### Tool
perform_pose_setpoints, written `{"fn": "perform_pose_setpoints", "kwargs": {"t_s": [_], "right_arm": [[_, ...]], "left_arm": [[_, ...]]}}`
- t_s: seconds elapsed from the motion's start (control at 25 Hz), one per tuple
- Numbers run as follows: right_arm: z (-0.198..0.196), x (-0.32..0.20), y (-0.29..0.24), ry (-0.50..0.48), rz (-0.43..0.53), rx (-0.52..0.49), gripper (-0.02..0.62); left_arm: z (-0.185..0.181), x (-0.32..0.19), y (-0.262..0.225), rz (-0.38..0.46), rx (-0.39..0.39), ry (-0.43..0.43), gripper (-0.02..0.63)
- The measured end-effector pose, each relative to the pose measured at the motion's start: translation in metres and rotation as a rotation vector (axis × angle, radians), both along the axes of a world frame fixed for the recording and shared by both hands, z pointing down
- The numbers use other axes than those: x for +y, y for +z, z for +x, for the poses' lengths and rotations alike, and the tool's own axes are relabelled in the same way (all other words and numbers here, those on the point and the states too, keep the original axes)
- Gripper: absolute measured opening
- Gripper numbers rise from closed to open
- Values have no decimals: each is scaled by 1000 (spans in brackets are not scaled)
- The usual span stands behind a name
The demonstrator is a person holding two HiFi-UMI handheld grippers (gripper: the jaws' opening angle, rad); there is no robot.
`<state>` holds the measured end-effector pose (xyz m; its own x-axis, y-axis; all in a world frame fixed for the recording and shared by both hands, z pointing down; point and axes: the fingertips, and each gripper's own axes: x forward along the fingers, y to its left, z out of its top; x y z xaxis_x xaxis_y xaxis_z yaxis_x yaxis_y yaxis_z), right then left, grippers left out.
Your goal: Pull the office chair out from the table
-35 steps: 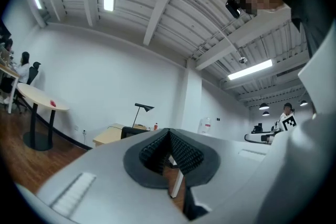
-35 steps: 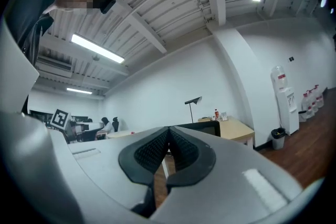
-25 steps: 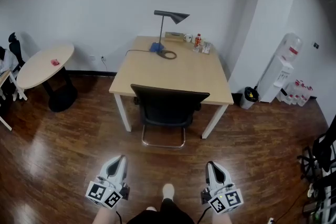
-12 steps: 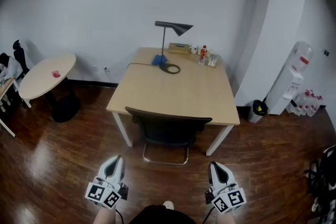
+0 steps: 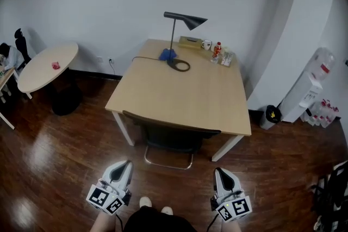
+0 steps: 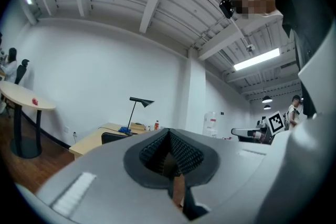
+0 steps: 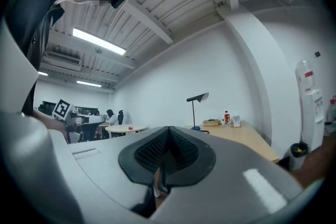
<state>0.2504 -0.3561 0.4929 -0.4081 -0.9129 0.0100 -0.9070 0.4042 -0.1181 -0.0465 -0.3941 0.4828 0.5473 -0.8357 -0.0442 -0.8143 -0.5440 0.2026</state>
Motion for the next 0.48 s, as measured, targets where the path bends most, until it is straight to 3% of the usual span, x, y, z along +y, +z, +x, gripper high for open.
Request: {"fn": "perform_pose_setpoints", "kwargs": {"t_s": [0.32,0.48], "right_arm": [[-6,-46,18,-5,-25,42,14],[-5,-78,6,0,-7,48,14]], "left_arm": [[4,-46,13,-1,-49,22,2],[4,-81,0,41,-49,35,2]]}}
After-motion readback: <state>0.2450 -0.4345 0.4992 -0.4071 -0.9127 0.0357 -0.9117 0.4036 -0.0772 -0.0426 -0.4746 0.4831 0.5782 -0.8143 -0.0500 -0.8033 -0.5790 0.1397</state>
